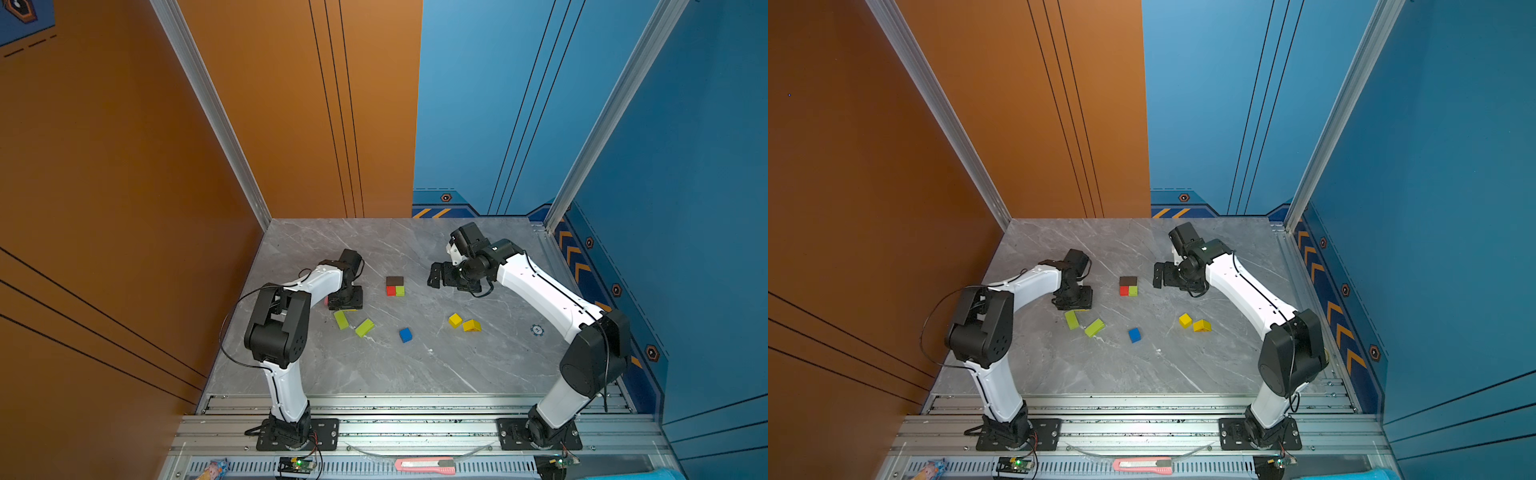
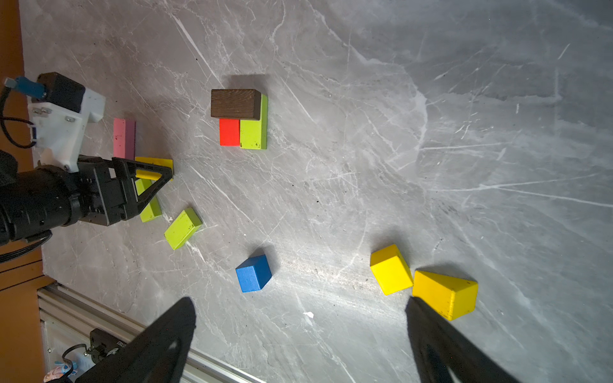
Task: Build the wood block tower
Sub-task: 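Lower the left gripper onto the yellow block and close it, then lift the yellow block with the left gripper and carry it to the stack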
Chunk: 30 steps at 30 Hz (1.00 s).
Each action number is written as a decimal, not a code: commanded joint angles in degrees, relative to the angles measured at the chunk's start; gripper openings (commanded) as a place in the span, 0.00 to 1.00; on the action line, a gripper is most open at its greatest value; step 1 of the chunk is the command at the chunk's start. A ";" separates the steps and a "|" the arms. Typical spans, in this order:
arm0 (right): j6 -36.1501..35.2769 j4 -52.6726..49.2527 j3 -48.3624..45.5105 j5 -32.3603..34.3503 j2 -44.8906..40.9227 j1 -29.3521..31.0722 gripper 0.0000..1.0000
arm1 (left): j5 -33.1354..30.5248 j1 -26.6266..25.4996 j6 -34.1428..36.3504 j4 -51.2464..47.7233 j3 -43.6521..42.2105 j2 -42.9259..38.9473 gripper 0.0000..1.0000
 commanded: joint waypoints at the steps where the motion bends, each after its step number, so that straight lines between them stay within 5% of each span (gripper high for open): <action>1: -0.26 -1.53 -1.01 0.48 -1.96 -0.43 1.00 | -0.84 -1.77 -2.18 -4.16 3.46 -0.75 0.43; 30: -1.44 -2.09 -9.85 3.26 -15.73 -6.14 1.00 | 0.81 -16.06 -12.20 -13.51 29.81 10.92 0.42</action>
